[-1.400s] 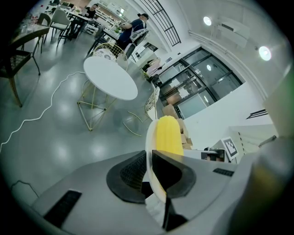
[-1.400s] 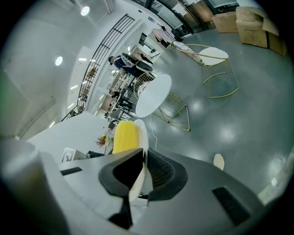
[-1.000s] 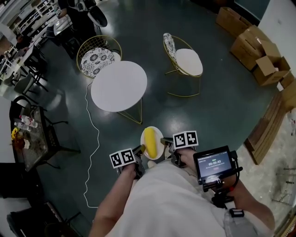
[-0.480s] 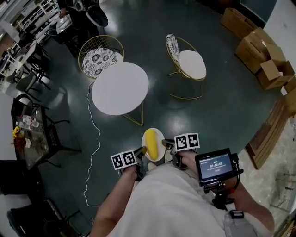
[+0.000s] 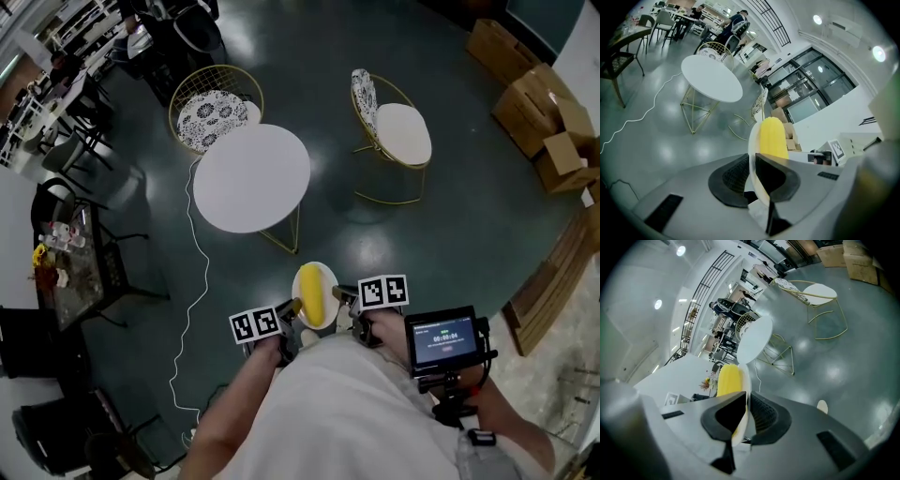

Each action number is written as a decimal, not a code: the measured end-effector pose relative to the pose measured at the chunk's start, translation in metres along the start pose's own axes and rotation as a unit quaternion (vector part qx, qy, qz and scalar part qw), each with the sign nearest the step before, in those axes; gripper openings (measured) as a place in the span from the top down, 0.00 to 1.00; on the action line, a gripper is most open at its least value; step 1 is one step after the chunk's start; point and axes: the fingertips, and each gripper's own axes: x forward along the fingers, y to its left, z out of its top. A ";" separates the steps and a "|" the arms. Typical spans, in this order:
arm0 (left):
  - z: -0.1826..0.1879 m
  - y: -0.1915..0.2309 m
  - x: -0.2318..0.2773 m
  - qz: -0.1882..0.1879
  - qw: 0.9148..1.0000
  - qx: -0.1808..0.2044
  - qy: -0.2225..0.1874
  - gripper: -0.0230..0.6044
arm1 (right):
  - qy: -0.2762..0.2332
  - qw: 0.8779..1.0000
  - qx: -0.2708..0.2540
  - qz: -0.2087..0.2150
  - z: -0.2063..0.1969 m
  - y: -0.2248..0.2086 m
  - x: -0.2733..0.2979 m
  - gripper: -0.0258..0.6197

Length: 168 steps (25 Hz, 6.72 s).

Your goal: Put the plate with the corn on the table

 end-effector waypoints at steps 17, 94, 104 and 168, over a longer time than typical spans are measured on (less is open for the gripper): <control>0.047 -0.034 0.048 0.011 1.000 0.008 -0.019 0.89 | -0.010 1.000 -0.010 0.017 0.073 -0.021 -0.015 0.90; 0.363 0.085 0.103 -0.011 0.999 -0.035 -0.036 0.89 | 0.030 0.999 -0.017 -0.011 0.330 0.030 0.213 0.90; 0.371 0.082 0.113 -0.013 0.999 -0.038 -0.036 0.89 | 0.040 0.999 -0.024 -0.012 0.344 0.027 0.213 0.90; 0.437 0.172 0.222 0.098 0.991 -0.086 -0.041 0.89 | 0.168 0.981 -0.090 -0.040 0.427 -0.063 0.338 0.90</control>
